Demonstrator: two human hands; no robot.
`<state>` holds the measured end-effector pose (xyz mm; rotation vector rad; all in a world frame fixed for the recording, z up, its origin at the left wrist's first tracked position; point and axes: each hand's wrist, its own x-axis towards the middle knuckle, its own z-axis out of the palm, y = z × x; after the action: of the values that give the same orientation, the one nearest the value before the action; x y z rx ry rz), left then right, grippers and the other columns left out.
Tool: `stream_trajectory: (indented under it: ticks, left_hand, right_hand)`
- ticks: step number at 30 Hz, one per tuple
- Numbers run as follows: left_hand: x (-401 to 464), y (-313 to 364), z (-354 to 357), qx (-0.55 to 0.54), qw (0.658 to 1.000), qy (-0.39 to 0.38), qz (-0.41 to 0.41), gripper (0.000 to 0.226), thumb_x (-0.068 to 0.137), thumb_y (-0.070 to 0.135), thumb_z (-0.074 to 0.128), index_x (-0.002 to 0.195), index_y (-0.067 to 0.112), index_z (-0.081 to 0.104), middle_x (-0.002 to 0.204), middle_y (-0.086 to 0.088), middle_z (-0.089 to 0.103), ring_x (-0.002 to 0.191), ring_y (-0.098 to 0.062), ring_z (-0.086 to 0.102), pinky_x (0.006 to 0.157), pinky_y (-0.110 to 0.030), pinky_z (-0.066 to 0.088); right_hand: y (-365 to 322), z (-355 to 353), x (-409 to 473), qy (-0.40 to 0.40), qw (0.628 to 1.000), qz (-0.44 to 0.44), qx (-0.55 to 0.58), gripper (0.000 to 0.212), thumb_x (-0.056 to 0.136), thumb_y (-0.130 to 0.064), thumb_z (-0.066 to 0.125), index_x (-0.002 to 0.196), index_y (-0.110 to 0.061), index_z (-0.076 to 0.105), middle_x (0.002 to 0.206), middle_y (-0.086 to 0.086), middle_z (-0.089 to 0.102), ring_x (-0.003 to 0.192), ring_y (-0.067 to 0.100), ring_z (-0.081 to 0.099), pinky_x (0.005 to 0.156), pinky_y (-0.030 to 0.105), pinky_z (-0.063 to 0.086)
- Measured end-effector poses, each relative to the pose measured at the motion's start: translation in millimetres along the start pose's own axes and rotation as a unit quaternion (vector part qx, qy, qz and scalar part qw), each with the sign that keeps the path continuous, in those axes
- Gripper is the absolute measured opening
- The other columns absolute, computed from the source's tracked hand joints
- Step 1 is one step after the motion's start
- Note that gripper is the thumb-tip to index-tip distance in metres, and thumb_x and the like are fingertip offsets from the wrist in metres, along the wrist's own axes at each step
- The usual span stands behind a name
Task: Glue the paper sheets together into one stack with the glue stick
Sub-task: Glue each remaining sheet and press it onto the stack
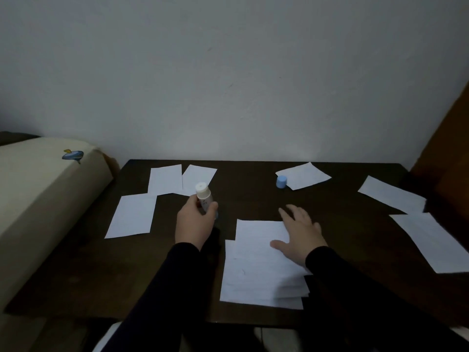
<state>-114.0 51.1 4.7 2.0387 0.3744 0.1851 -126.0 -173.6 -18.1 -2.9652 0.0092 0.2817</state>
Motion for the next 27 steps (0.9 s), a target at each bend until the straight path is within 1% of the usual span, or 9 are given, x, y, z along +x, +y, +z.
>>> stream_trajectory:
  ticks: [2,4,5,8,10,13,16,22,27]
  left_hand:
    - [-1.3,0.1,-0.3,0.004,1.000,-0.002,0.002,0.038,0.090,0.031,0.064,0.125,0.020,0.053,0.126,-0.001,0.059,0.116,-0.020,0.055,0.098,-0.037,0.044]
    - [-1.9,-0.1,-0.5,0.008,1.000,-0.004,0.005,0.039,0.090,0.031,0.064,0.126,0.019,0.053,0.126,-0.001,0.059,0.116,-0.020,0.055,0.098,-0.037,0.044]
    - [-1.9,-0.7,-0.5,0.008,1.000,-0.004,0.006,0.040,0.090,0.031,0.065,0.126,0.019,0.053,0.126,-0.002,0.059,0.115,-0.020,0.055,0.097,-0.036,0.044]
    - [-1.9,-2.3,-0.3,0.007,1.000,-0.006,0.009,0.040,0.089,0.031,0.065,0.125,0.019,0.054,0.125,-0.002,0.060,0.114,-0.019,0.056,0.096,-0.036,0.044]
    - [-2.0,-3.5,-1.4,0.005,1.000,-0.010,0.007,0.038,0.089,0.032,0.065,0.123,0.020,0.054,0.124,-0.001,0.060,0.112,-0.018,0.057,0.095,-0.036,0.045]
    - [-0.9,-5.8,-5.3,-0.003,1.000,-0.010,0.005,0.036,0.089,0.034,0.065,0.121,0.021,0.054,0.122,0.000,0.061,0.110,-0.017,0.057,0.094,-0.036,0.046]
    - [2.6,-7.5,-12.8,-0.018,1.000,-0.002,-0.004,0.036,0.091,0.035,0.062,0.123,0.021,0.053,0.122,0.001,0.059,0.104,-0.012,0.055,0.089,-0.031,0.046]
    - [12.6,-17.8,-29.8,-0.049,0.998,0.030,-0.011,0.043,0.095,0.043,0.053,0.131,0.022,0.046,0.127,-0.002,0.055,0.102,-0.010,0.051,0.082,-0.029,0.047]
    - [26.0,-32.1,-45.5,-0.045,0.998,0.038,-0.029,0.050,0.095,0.047,0.050,0.137,0.023,0.041,0.132,-0.002,0.052,0.098,-0.007,0.046,0.081,-0.026,0.046]
  right_hand:
    - [0.6,7.3,-5.2,-0.043,0.999,-0.027,-0.010,0.068,0.098,-0.050,0.040,0.154,-0.023,0.013,0.162,-0.004,0.007,0.148,0.017,0.005,0.118,0.052,0.012]
    - [0.5,12.3,-11.3,-0.093,0.995,-0.029,-0.015,0.064,0.101,-0.049,0.029,0.155,-0.020,0.009,0.162,-0.006,0.002,0.149,0.015,0.004,0.117,0.053,0.009]
    - [0.7,14.0,-13.2,-0.098,0.995,-0.028,-0.009,0.063,0.102,-0.048,0.027,0.155,-0.020,0.007,0.162,-0.007,-0.001,0.149,0.015,0.002,0.117,0.054,0.008]
    - [-0.5,13.9,-13.9,-0.077,0.997,-0.019,0.020,0.063,0.101,-0.045,0.033,0.155,-0.020,0.011,0.162,-0.006,0.004,0.148,0.015,0.005,0.117,0.053,0.010]
    - [-3.0,7.8,-11.1,-0.067,0.997,-0.013,0.020,0.062,0.099,-0.043,0.041,0.152,-0.019,0.021,0.160,-0.004,0.014,0.146,0.017,0.016,0.117,0.050,0.013]
    - [-13.6,-3.7,-4.3,-0.038,0.999,-0.025,0.026,0.055,0.095,-0.036,0.049,0.146,-0.021,0.037,0.152,-0.002,0.030,0.136,0.019,0.033,0.114,0.042,0.026]
    - [-37.6,-12.2,4.7,0.004,0.997,-0.060,0.052,0.049,0.093,-0.034,0.055,0.140,-0.027,0.045,0.146,-0.005,0.037,0.129,0.016,0.041,0.109,0.037,0.037]
    - [-98.4,-14.3,31.0,0.026,0.979,-0.145,0.138,0.049,0.092,-0.034,0.058,0.138,-0.028,0.046,0.143,-0.002,0.042,0.127,0.015,0.045,0.101,0.034,0.045]
    - [-137.0,-5.9,63.0,0.018,0.980,-0.169,0.104,0.044,0.092,-0.033,0.056,0.135,-0.026,0.049,0.142,-0.001,0.044,0.127,0.017,0.044,0.101,0.033,0.043]
